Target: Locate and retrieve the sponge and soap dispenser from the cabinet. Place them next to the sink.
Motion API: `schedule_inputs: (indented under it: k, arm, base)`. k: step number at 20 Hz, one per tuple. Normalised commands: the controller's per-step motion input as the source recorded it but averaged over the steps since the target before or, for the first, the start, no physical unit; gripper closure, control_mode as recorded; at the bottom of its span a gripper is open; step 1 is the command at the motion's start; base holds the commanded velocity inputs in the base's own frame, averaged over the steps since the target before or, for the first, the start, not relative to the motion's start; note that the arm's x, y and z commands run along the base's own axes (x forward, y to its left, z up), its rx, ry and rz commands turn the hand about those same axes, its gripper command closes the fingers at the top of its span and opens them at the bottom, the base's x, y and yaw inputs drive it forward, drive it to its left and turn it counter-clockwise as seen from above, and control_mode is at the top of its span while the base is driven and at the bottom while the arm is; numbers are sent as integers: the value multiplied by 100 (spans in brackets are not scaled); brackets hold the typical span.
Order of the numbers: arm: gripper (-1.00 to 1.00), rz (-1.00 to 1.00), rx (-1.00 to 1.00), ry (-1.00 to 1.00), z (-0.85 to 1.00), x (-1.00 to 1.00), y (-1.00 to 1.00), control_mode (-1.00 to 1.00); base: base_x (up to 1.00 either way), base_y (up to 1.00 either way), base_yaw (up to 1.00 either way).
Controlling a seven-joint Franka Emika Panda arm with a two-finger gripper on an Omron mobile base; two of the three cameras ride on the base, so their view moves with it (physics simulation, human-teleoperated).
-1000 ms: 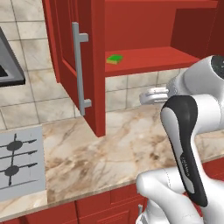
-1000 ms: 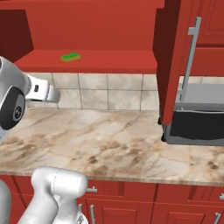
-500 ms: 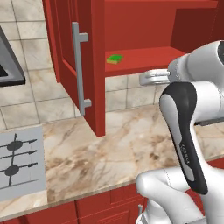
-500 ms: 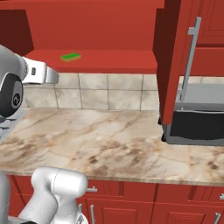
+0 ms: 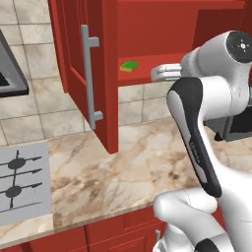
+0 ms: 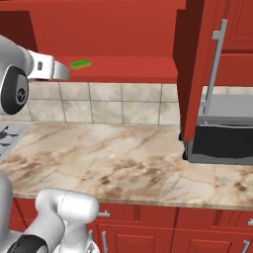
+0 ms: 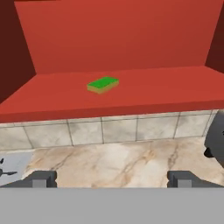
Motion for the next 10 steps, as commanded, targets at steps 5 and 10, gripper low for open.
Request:
schedule_inputs:
  k: [5, 10]
  arm:
    - [-100, -3, 2, -12, 12, 31, 21, -100]
    - [-100, -7, 3, -7, -8, 28, 28, -100]
  base:
    - [0, 0, 0]
    - [0, 0, 0]
